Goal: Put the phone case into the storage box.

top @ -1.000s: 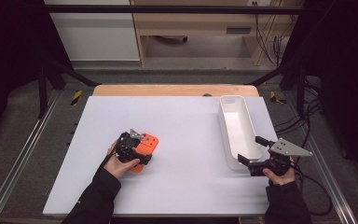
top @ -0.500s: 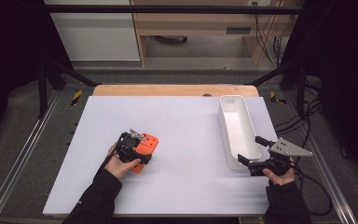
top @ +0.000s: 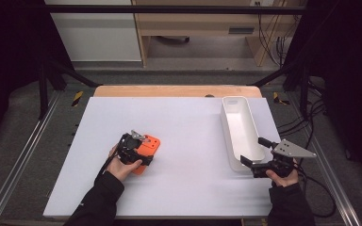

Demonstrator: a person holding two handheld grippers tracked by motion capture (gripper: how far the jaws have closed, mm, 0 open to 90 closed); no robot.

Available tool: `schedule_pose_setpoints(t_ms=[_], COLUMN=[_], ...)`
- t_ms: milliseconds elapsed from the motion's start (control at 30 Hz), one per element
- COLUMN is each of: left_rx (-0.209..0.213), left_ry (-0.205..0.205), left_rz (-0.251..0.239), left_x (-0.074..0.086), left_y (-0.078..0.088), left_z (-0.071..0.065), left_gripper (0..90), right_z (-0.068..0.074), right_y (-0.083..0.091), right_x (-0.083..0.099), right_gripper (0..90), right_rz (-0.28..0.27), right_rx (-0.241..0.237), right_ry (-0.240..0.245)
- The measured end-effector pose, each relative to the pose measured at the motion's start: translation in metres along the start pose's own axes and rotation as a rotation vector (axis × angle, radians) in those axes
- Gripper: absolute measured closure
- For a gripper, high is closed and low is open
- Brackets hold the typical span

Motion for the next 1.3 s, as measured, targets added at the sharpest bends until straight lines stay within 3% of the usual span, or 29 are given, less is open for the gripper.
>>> schedule_pose_setpoints(t_ms=[300,667,1300], left_rx=[0.003,0.021,0.097], left_ry=[-0.017,-0.028,-0.112], left_rz=[0.0,-0.037,-0.108], left_x=[-0.003,-0.01,-0.021], left_y=[0.005,0.017,0.04], left_z=[-0.003,-0.006,-0.028], left_gripper=[12.6,12.6,12.6], right_z=[0.0,0.0,0.002], right_y=[0.0,0.0,0.0], right_x=[0.0,-0.001,-0.001], right_gripper=[0.4,0.5,0.5], right_rz=[0.0,-0.003,-0.003], right_rx=[0.0,-0.002,-0.009], right_ry=[0.001,0.003,0.008])
Point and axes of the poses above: each handheld gripper's, and its own axes: y roughly backward along the jaws, x roughly out of its underside, z roughly to its left, the point moved 8 cm from there along -y, roughly forward along the jaws, and after that the axes turned 3 degrees about x, right-handed, at the moved point
